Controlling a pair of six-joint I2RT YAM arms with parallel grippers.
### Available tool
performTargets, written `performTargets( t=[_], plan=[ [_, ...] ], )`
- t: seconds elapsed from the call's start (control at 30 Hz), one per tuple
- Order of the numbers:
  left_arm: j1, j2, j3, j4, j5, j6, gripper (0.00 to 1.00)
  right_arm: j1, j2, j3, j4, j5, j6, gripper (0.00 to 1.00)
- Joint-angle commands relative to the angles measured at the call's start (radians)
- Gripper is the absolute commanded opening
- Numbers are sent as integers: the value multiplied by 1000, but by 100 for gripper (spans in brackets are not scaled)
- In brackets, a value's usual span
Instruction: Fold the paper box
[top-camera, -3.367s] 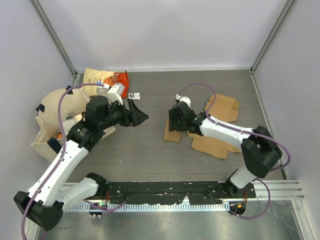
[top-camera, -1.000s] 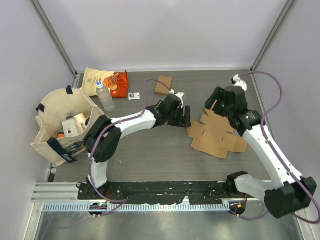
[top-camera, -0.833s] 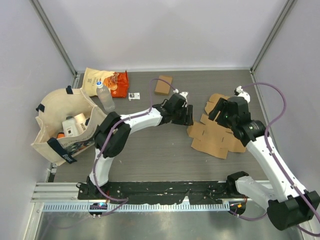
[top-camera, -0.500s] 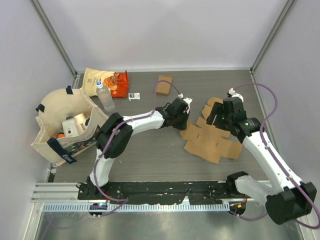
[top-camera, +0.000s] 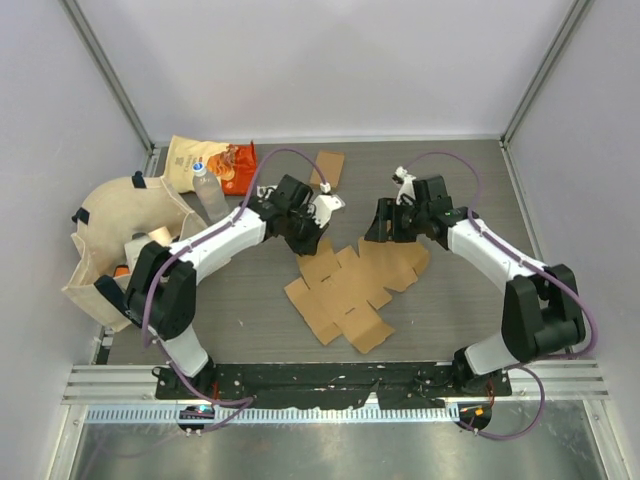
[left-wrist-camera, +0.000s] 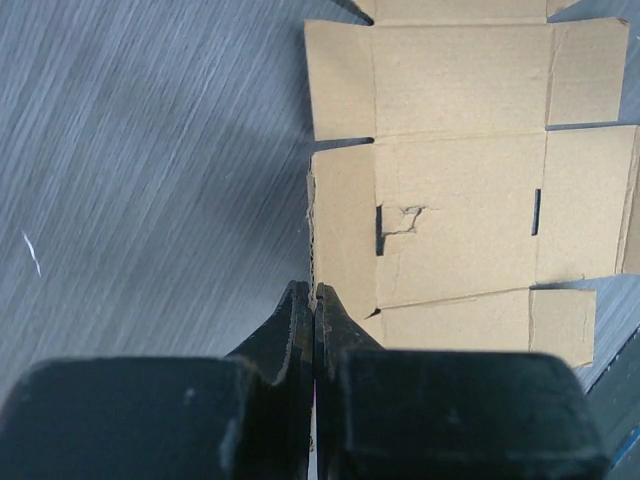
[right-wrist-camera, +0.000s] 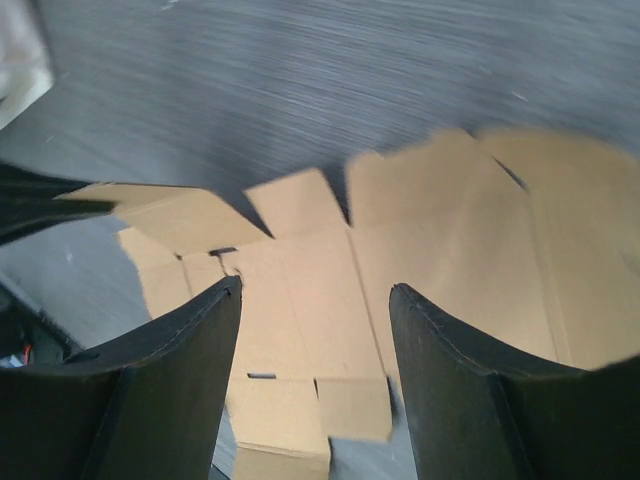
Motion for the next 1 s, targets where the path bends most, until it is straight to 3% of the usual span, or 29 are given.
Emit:
performTargets(
  t=[0.0,0.07,0.17,0.5,0.6,0.7,0.73,0.77,0.8,0.87,0.9,0.93,0.97],
  plan=[
    [49,55,89,-90,239,154,0,20,38,31,316,-301,-126,66],
    [63,62,97,-105,296,162,0,26,49,-27,499,-367,-133,67],
    [72,62,104,-128,325,166,0,54,103,-51,620,-506,-148,66],
    [83,-11,63,-110,358,183,0,144,273,-18,671,-623,-117,52],
    [85,-11,61,-105,362,182,0,146,275,-57,761,-646,-56,44],
    [85,-14,71,-101,364,169,0,146,296,-67,835,-666,10,25],
    [89,-25,74,-98,364,162,0,144,301,-78,882,-677,104,12],
    [94,-36,74,-69,355,145,0,147,304,-112,1025,-685,155,5],
    [98,-48,74,-35,320,34,0,146,299,-132,1097,-670,214,1],
    [149,-106,75,57,246,-89,31,138,283,-190,1241,-628,312,1],
    [166,-141,63,104,185,-224,55,125,251,-213,1269,-546,331,1],
    [166,-243,10,201,39,-295,82,114,226,-231,1278,-486,343,1],
    [166,-294,-26,247,5,-341,89,108,204,-265,1280,-432,373,1]
  ],
)
